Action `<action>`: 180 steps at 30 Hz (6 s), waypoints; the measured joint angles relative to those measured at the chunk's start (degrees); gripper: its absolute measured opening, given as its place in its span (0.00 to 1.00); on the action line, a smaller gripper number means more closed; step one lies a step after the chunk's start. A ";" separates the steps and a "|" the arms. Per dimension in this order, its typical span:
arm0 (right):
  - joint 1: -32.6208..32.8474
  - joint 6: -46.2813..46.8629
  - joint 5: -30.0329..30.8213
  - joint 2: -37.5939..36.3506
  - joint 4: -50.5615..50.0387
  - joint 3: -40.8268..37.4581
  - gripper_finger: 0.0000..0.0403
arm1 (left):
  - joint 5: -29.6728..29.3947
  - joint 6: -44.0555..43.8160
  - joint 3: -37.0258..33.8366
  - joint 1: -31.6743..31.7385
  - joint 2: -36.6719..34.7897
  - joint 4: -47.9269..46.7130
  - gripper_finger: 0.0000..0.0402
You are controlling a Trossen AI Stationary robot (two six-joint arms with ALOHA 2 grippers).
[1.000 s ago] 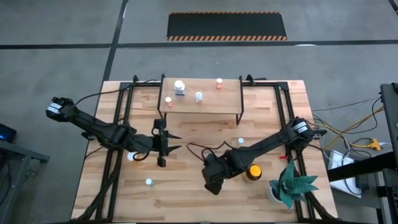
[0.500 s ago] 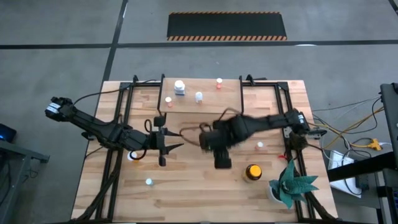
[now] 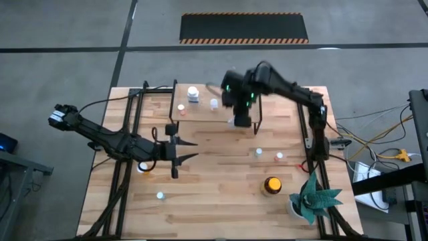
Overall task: Pick and place medicine bottles onto shelf by color
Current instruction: Put the white and blue blue pill bottle on the shelf
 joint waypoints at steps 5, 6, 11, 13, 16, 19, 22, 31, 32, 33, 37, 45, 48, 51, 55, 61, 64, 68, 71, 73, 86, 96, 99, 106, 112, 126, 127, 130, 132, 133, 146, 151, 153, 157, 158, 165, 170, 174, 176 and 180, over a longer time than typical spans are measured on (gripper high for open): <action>-8.47 -0.90 -0.42 0.15 0.12 -0.45 0.08 | 0.02 4.42 0.00 0.00 -0.02 3.62 0.32; -9.82 -0.91 -0.57 0.21 0.09 -0.61 0.06 | 0.02 4.53 -0.01 0.00 -0.02 3.38 0.32; -12.73 2.94 -3.78 -0.15 -0.07 -0.63 0.02 | 0.02 4.92 -0.09 0.00 0.13 3.20 0.32; -12.04 3.88 -10.25 -0.73 0.02 -1.10 0.02 | 0.02 5.80 -0.51 0.00 0.15 3.05 0.32; -7.41 3.13 -17.35 -1.37 2.19 -2.27 0.02 | 0.02 7.54 -0.62 0.00 0.14 3.00 0.32; -1.37 3.91 -17.17 -1.33 5.57 -4.13 0.02 | 0.02 9.06 -0.44 0.00 0.08 3.23 0.32; 4.21 4.10 -16.60 -1.27 6.57 -6.26 0.02 | 0.02 9.16 -0.50 0.00 0.07 3.20 0.32; 16.87 9.51 -16.60 -2.62 10.99 -14.71 0.02 | 0.04 9.16 -0.52 0.02 0.66 3.13 0.32; 17.93 10.49 -16.58 -3.22 12.37 -16.35 0.02 | 0.04 9.14 -0.52 0.02 0.69 3.17 0.32; 19.09 11.94 -16.60 -3.66 13.75 -18.00 0.02 | 0.02 9.16 -0.52 0.02 0.74 3.15 0.32; 23.53 21.94 -13.00 -5.50 18.97 -25.13 0.02 | 0.04 9.11 -0.52 0.02 0.76 3.21 0.32; 31.11 46.37 -7.77 -5.95 15.05 -35.87 0.02 | 0.04 8.78 -0.66 0.02 1.01 3.15 0.32; 35.32 45.64 -11.16 -5.92 15.64 -39.90 0.02 | 0.05 8.62 -0.66 0.02 1.32 3.21 0.32; 38.49 44.36 -10.66 -5.92 17.27 -43.17 0.02 | 0.43 8.42 -0.70 0.00 1.33 3.28 0.32; 40.87 41.50 -10.23 -5.92 24.48 -46.78 0.02 | 0.53 3.83 -0.90 -0.01 1.96 3.15 0.32; 41.76 36.48 -10.85 -4.37 31.99 -50.99 0.02 | 0.65 -2.45 -0.90 -0.04 4.25 3.13 0.32; 41.75 35.57 -10.98 -3.50 33.35 -52.27 0.02 | 0.67 -3.49 -0.90 -0.10 5.39 3.22 0.32; 41.78 34.90 -11.32 -2.65 33.68 -52.76 0.02 | 0.69 -3.52 -0.79 -0.20 6.17 3.18 0.32; 41.74 34.12 -11.68 -2.25 33.73 -52.71 0.02 | 0.74 -3.58 -0.63 -0.51 6.19 3.37 0.32; 41.78 33.84 -11.64 -2.25 33.76 -52.71 0.02 | 0.82 -3.65 -0.63 -0.78 6.19 3.33 0.32; 41.60 33.82 -1.22 -2.05 40.67 -52.73 0.02 | 0.80 -3.62 -0.42 -1.05 6.16 3.88 0.32; 40.51 24.00 6.05 -7.66 42.23 -52.71 0.02 | 0.73 -3.62 -0.52 -1.09 6.14 4.63 0.32; 40.53 20.30 6.38 -8.59 40.94 -52.73 0.04 | 0.54 -3.60 -0.48 -1.09 6.14 4.75 0.32; 38.97 15.58 6.15 -8.33 39.03 -53.04 0.29 | 0.54 -3.57 -0.52 -1.09 6.14 4.73 0.32; 38.83 14.06 9.64 -7.35 37.97 -53.81 0.61 | 0.56 -3.47 -0.59 -1.11 6.14 4.71 0.32; 37.47 10.05 10.44 -2.49 44.06 -56.52 0.84 | 0.62 -3.43 -0.52 -1.14 6.14 4.77 0.32; 37.47 9.64 10.44 -2.49 44.79 -56.52 0.82 | 0.63 -3.43 -0.52 -1.13 6.14 4.77 0.32; 37.47 8.53 10.42 -2.49 45.80 -56.52 0.75 | 0.63 -3.43 -0.48 -1.14 6.14 4.82 0.32; 37.34 8.36 10.39 -2.49 46.08 -56.52 0.68 | 0.63 -3.43 -0.50 -1.14 6.14 4.86 0.32; 37.19 8.30 10.35 -2.49 46.15 -56.52 0.65 | 0.63 -3.43 -0.50 -1.14 6.14 4.88 0.32; 36.64 0.98 21.65 -4.44 45.46 -53.83 0.47 | 0.98 -11.37 -1.34 -1.16 6.93 5.22 0.32; 36.35 -4.09 26.34 -7.46 45.18 -52.62 0.42 | 0.93 -17.34 -1.60 -1.16 9.36 5.23 0.32; 35.99 -2.33 26.40 -8.62 45.60 -52.58 0.40 | 0.89 -19.20 -1.60 -1.16 10.87 5.29 0.32; 34.33 8.91 24.06 -11.41 45.73 -53.35 0.34 | 0.80 -23.34 -1.57 -1.16 14.69 5.72 0.32; 34.11 10.75 22.90 -12.38 45.77 -54.03 0.32 | 0.80 -23.93 -1.57 -1.16 15.94 5.99 0.32; 34.26 19.11 20.67 -19.05 64.63 -67.60 0.22 | 1.42 -24.12 -1.27 -1.03 28.36 12.12 0.32; 32.53 25.74 20.75 -21.53 81.63 -78.77 0.15 | 7.51 -21.32 -1.25 -0.71 37.50 25.93 0.30; 30.47 28.85 20.92 -21.63 84.93 -82.22 0.10 | 9.16 -21.05 -0.66 -0.18 43.96 34.31 0.23; 30.01 29.85 20.98 -21.28 85.06 -82.86 0.09 | 9.20 -21.32 -0.05 -0.10 46.78 35.59 0.17; 29.71 31.99 20.85 -19.92 85.13 -83.36 0.07 | 9.43 -21.45 1.32 0.55 51.57 40.48 0.05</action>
